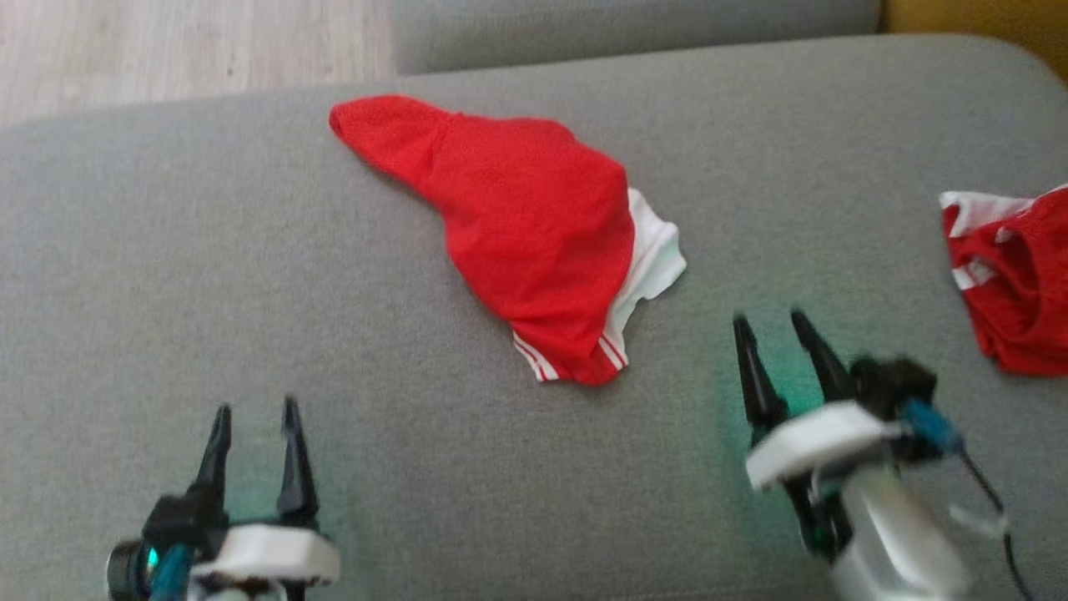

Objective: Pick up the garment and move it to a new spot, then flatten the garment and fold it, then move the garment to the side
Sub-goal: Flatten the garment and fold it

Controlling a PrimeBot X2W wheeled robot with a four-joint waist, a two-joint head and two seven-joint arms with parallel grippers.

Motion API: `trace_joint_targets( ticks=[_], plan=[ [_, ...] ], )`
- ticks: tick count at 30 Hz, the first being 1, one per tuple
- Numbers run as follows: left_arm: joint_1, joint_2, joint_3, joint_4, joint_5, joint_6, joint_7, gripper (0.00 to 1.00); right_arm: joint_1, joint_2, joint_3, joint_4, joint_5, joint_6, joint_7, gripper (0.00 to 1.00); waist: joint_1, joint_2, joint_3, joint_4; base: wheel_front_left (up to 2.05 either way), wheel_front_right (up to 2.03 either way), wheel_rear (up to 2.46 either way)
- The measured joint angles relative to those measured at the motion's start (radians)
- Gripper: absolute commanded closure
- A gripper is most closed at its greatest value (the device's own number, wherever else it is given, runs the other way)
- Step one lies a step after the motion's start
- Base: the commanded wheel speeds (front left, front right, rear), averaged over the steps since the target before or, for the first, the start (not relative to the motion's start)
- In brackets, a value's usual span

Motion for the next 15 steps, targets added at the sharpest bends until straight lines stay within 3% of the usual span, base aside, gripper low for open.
trace_joint_targets(
  ticks=[8, 15],
  plan=[
    [-0.073, -0.003, -0.072, -0.004, -0.030, 0.002, 0.000, 0.00, -0.264, -0.001, 0.027, 0.167, -0.074, 0.000, 0.000, 0.00, 0.0002, 0.0000, 0.082, 0.039, 0.00, 0.00, 0.00],
    [-0.092, -0.003, -0.110, 0.002, -0.046, 0.011, 0.000, 0.00, -0.331, -0.002, -0.014, 0.405, -0.124, 0.000, 0.035, 0.00, 0.0001, 0.0000, 0.135, 0.108, 0.00, 0.00, 0.00]
  ],
)
